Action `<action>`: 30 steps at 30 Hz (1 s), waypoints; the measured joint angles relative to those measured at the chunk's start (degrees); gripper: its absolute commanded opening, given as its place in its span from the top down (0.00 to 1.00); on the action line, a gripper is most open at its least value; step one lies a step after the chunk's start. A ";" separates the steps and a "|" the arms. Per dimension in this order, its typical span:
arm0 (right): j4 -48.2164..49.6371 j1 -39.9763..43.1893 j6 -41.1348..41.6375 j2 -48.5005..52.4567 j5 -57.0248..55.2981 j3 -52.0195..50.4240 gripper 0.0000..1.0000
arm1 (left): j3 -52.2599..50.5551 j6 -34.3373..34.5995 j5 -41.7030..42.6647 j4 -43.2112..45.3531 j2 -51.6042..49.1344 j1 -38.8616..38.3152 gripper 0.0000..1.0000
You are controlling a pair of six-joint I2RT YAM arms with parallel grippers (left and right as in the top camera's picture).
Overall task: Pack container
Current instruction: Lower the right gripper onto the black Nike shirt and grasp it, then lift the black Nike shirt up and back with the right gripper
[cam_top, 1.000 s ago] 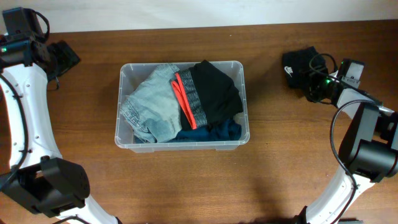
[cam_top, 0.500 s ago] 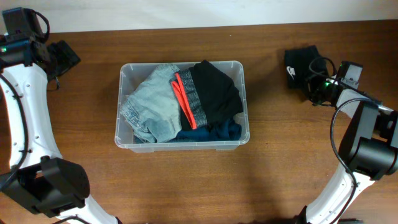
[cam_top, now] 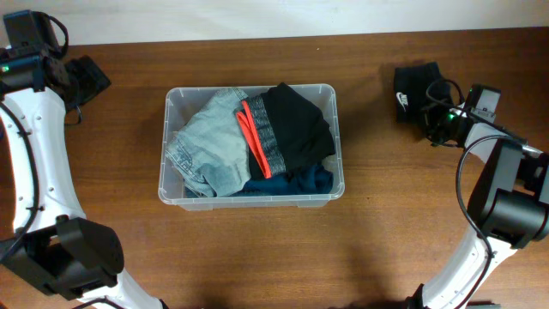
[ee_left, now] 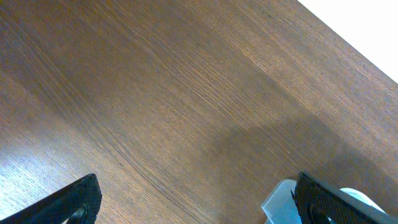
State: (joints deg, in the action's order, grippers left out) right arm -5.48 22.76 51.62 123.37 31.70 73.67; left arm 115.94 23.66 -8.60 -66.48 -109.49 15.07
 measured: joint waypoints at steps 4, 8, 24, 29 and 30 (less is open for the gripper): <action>3.63 1.62 -2.67 1.16 5.40 -0.76 0.96 | 0.00 0.00 0.00 0.02 0.00 0.00 0.01; 9.11 3.34 -4.07 2.71 11.85 -1.77 0.96 | 0.00 0.00 0.00 0.02 0.00 0.00 0.01; 61.90 5.22 17.84 3.76 36.26 -3.39 0.96 | 0.00 0.00 0.00 0.02 0.00 0.00 0.01; 89.77 5.20 36.06 0.92 40.92 -3.39 0.96 | 0.00 0.00 -0.02 0.02 0.00 0.00 0.01; 92.70 5.18 39.67 -0.04 41.75 -3.39 0.96 | 0.00 0.00 -0.04 0.02 0.00 0.00 0.00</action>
State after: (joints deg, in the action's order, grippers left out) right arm 87.22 27.94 91.29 123.33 73.45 70.28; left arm 115.94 23.66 -8.64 -66.46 -109.49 15.07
